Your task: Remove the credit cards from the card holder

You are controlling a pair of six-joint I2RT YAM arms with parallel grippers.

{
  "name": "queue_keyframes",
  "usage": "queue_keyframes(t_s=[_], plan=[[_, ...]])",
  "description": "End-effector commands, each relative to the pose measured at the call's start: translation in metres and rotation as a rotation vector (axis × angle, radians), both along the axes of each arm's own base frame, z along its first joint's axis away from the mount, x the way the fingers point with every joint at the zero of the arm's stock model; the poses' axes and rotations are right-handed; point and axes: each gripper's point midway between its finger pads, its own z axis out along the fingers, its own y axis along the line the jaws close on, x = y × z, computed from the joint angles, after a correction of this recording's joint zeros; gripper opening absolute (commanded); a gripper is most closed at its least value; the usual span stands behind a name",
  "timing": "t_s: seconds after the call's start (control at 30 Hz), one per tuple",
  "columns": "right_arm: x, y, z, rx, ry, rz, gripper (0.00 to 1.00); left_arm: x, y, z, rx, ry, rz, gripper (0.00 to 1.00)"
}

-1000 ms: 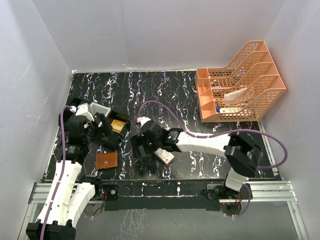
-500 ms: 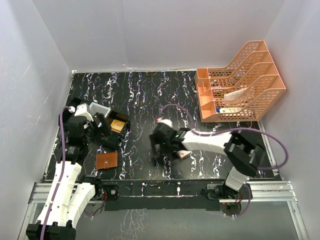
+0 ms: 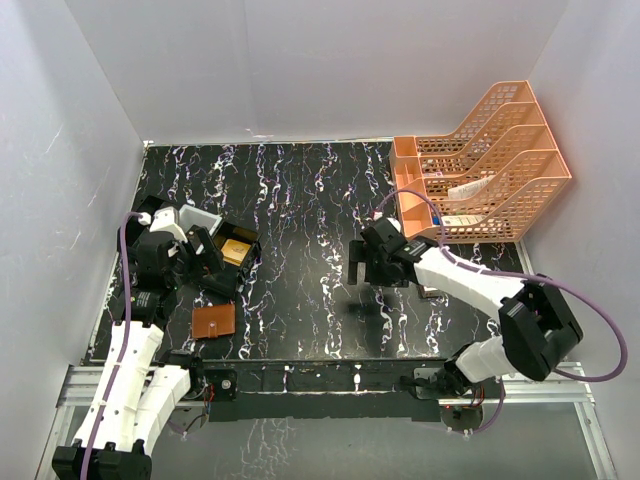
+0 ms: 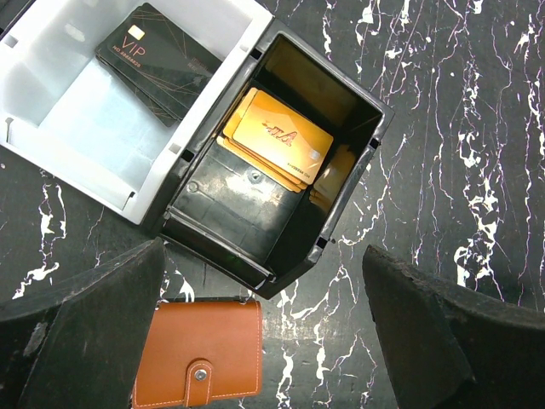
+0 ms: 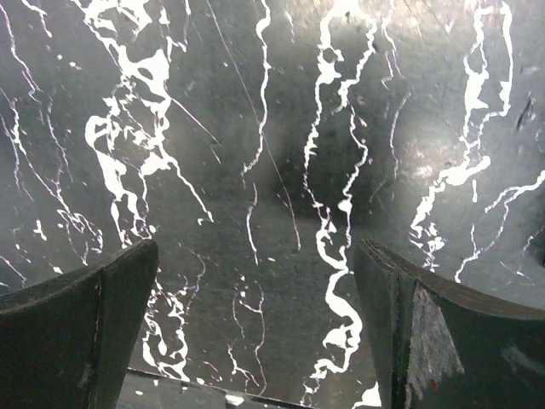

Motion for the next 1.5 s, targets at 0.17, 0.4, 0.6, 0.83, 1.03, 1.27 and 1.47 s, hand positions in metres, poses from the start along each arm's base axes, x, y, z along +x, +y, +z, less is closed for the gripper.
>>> queue_keyframes(t_s=[0.17, 0.4, 0.6, 0.83, 1.03, 1.27, 1.47], plan=[[0.050, -0.031, -0.006, -0.176, -0.060, -0.142, 0.98, 0.000, 0.000, -0.002, -0.005, 0.005, -0.006, 0.99], [0.053, -0.095, -0.024, -0.192, -0.017, -0.271, 0.98, 0.002, -0.005, -0.010, -0.032, 0.058, -0.008, 0.99], [0.055, -0.071, -0.003, -0.038, -0.027, -0.236, 0.98, 0.009, -0.013, -0.022, -0.042, 0.126, -0.048, 0.99], [0.050, -0.024, 0.042, 0.249, -0.088, -0.125, 0.98, 0.022, 0.000, -0.045, 0.044, 0.253, -0.027, 0.99], [0.034, -0.022, 0.054, 0.292, -0.103, -0.086, 0.98, 0.042, 0.009, -0.029, 0.119, 0.216, -0.034, 0.99], [0.042, -0.020, 0.070, 0.265, -0.129, -0.024, 0.98, 0.054, 0.014, -0.028, 0.192, 0.247, -0.085, 0.99], [0.048, -0.013, 0.084, 0.287, -0.130, -0.013, 0.98, 0.054, 0.018, -0.046, 0.225, 0.312, -0.096, 0.99]])
